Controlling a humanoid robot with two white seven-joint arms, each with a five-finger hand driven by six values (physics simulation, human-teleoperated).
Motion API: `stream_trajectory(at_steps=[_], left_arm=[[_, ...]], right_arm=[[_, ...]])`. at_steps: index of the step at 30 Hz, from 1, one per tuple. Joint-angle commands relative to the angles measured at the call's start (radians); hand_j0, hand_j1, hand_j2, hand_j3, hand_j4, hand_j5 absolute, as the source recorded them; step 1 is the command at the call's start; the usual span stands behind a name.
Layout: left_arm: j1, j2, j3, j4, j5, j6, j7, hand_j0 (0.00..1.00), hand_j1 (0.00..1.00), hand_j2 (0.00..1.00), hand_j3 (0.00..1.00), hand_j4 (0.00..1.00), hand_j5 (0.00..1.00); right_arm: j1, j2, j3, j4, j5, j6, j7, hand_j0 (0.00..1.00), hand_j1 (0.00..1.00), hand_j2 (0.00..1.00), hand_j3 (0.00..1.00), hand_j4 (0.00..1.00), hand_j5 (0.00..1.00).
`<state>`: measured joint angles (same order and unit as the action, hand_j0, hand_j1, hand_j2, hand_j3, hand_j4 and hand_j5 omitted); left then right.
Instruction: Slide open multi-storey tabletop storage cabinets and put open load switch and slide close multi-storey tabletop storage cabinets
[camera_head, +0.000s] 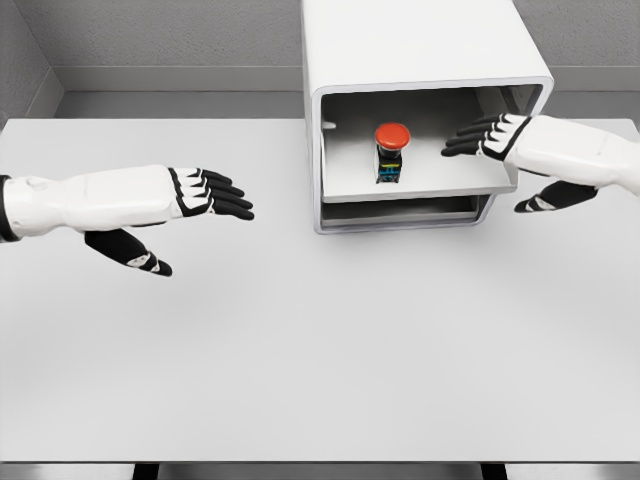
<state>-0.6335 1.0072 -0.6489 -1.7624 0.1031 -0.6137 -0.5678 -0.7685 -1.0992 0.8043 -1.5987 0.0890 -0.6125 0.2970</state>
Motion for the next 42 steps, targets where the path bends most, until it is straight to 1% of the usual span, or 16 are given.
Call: stream_trajectory(at_steps=[1,4,6,8,10,11,15,18,19,26,32,33,37,42], left_arm=[[0.0,0.001,0.002,0.0,0.007,0.003,0.0,1.0,1.0,1.0,1.0,1.0,1.0],[-0.002,0.001,0.002,0.001,0.001,0.003,0.0,1.0,1.0,1.0,1.0,1.0,1.0],[-0.002,0.001,0.003,0.001,0.001,0.003,0.0,1.0,1.0,1.0,1.0,1.0,1.0],[0.0,0.001,0.003,0.003,0.001,0.003,0.0,1.0,1.0,1.0,1.0,1.0,1.0],[-0.002,0.001,0.003,0.003,0.001,0.003,0.0,1.0,1.0,1.0,1.0,1.0,1.0],[-0.002,0.001,0.003,0.003,0.001,0.003,0.0,1.0,1.0,1.0,1.0,1.0,1.0],[-0.002,-0.001,0.003,0.011,0.001,0.003,0.0,1.0,1.0,1.0,1.0,1.0,1.0],[-0.002,-0.001,0.003,0.011,0.001,0.003,0.0,1.0,1.0,1.0,1.0,1.0,1.0],[-0.002,-0.001,0.003,0.011,0.001,0.003,0.0,1.0,1.0,1.0,1.0,1.0,1.0],[0.0,0.001,0.003,0.011,0.0,0.003,0.0,1.0,1.0,1.0,1.0,1.0,1.0],[-0.002,0.001,0.003,0.011,0.0,0.003,0.0,1.0,1.0,1.0,1.0,1.0,1.0],[0.0,0.001,0.003,0.011,0.0,0.003,0.0,1.0,1.0,1.0,1.0,1.0,1.0],[0.0,0.001,0.003,0.011,0.0,0.003,0.0,1.0,1.0,1.0,1.0,1.0,1.0],[0.0,0.001,0.005,0.011,0.0,0.003,0.0,1.0,1.0,1.0,1.0,1.0,1.0]], right_arm=[[-0.002,-0.033,-0.005,-0.021,-0.008,0.002,0.005,1.0,1.0,1.0,1.0,1.0,1.0],[0.003,-0.048,-0.004,-0.027,-0.008,0.002,0.004,1.0,1.0,1.0,1.0,1.0,1.0],[0.024,-0.065,0.006,-0.061,-0.006,0.002,0.005,1.0,1.0,1.0,1.0,1.0,1.0],[0.048,-0.068,0.012,-0.063,-0.003,0.002,0.011,1.0,1.0,1.0,1.0,1.0,1.0],[0.063,-0.08,0.013,-0.063,-0.002,0.002,0.051,1.0,1.0,1.0,1.0,1.0,1.0],[0.063,-0.082,0.013,-0.063,-0.002,0.002,0.054,1.0,1.0,1.0,1.0,1.0,1.0],[0.063,-0.082,0.013,-0.067,-0.002,0.002,0.126,1.0,1.0,1.0,1.0,1.0,1.0],[0.064,-0.088,0.015,-0.075,0.0,0.002,0.136,1.0,1.0,1.0,1.0,1.0,1.0],[0.075,-0.087,0.013,-0.076,0.0,0.002,0.14,1.0,1.0,1.0,1.0,1.0,1.0],[0.077,-0.067,0.013,-0.079,0.0,0.002,0.139,1.0,1.0,1.0,1.0,1.0,1.0],[0.055,-0.068,0.009,-0.083,-0.005,0.002,0.119,1.0,1.0,1.0,1.0,1.0,1.0],[0.055,-0.068,0.01,-0.084,-0.005,0.002,0.097,1.0,1.0,1.0,1.0,1.0,1.0],[0.055,-0.07,0.01,-0.086,-0.005,0.002,0.077,1.0,1.0,1.0,1.0,1.0,1.0],[0.054,-0.087,0.01,-0.086,-0.003,0.002,0.09,1.0,1.0,1.0,1.0,1.0,1.0]])
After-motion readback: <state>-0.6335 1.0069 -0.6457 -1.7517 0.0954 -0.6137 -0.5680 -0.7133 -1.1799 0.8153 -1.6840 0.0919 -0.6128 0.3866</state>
